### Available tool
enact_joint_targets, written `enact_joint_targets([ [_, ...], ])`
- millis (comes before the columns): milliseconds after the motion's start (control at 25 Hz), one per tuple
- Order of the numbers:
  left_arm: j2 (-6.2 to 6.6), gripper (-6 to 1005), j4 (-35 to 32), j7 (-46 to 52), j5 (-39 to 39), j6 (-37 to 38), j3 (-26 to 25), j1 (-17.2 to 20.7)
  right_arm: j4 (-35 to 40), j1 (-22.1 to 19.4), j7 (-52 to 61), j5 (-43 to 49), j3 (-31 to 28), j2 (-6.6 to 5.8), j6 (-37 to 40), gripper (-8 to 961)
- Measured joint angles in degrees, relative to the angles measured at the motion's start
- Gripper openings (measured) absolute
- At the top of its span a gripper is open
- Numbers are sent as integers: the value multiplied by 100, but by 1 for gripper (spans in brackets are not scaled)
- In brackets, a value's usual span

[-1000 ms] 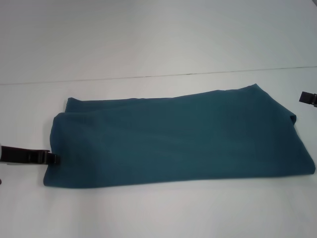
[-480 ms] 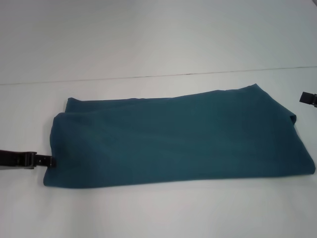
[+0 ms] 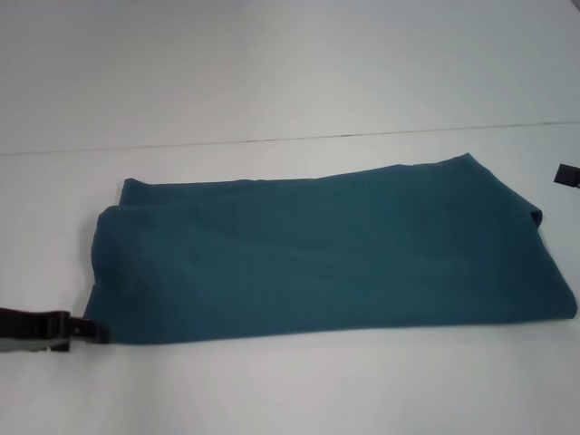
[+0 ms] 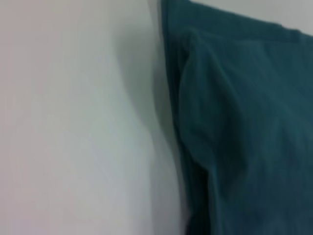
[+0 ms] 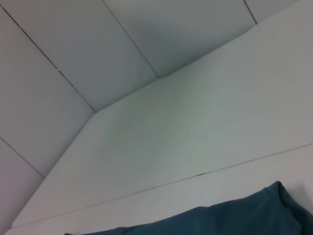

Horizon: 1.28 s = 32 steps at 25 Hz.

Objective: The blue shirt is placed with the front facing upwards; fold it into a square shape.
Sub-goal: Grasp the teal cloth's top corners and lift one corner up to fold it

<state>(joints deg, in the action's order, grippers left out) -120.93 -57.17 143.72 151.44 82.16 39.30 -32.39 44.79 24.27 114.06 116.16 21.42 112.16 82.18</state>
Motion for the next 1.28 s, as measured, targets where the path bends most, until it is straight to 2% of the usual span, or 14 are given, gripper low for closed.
enact_joint_targets([
  [400,-11,676,334,13,-42,19,24,-85,21,15,3,-7,-58,-11,0,900],
  [960,52,675,740,16,-2,-189,45,-359,31,-12,3,-7,-81,-10,33,900],
  [1280,70,676,759,40,125,-281,51,-400,38,-19,3,-6,-185,-13,82,899],
])
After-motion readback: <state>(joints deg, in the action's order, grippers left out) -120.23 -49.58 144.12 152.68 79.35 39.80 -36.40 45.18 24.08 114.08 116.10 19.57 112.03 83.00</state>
